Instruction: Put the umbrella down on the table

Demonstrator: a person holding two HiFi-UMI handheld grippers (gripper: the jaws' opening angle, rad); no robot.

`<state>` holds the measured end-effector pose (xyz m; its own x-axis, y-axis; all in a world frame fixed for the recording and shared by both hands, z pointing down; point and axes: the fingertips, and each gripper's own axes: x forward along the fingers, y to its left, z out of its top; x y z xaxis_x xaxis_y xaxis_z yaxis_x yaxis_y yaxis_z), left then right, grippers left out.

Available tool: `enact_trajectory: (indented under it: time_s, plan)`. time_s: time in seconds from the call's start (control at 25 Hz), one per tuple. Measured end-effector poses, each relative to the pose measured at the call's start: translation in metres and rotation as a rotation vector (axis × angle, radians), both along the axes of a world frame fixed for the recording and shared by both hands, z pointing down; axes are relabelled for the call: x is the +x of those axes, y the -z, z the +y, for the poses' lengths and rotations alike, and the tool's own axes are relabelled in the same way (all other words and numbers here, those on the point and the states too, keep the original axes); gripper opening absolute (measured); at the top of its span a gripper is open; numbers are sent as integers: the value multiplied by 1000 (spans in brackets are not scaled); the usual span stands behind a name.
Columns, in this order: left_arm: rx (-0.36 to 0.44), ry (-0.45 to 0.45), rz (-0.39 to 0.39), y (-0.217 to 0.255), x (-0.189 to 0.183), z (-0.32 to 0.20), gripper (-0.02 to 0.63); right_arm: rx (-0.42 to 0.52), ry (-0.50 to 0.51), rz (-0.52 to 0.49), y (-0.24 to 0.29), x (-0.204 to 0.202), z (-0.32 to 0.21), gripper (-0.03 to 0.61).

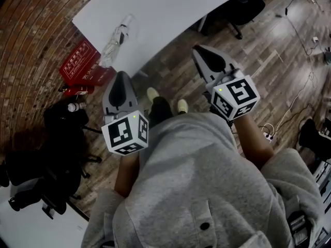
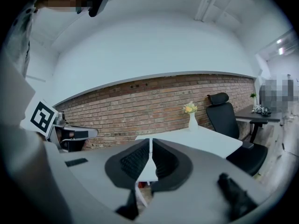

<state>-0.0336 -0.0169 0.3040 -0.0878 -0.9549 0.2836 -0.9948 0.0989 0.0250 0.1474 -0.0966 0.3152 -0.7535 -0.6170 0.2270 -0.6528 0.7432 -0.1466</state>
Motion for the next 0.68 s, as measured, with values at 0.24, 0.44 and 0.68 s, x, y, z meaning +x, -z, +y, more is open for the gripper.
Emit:
enact_trajectory:
  time_s: [0.24,0.44,0.68]
  plan:
    - [8,-5,-11,3,12,5,20,23,-5,-15,6,13,5,32]
    - [9,-17,-24,5,17,2,20,33,-11,-19,10,21,3,32]
    - [5,-20,-20,2,18,-5,20,35,-19,-12,8,25,-4,32]
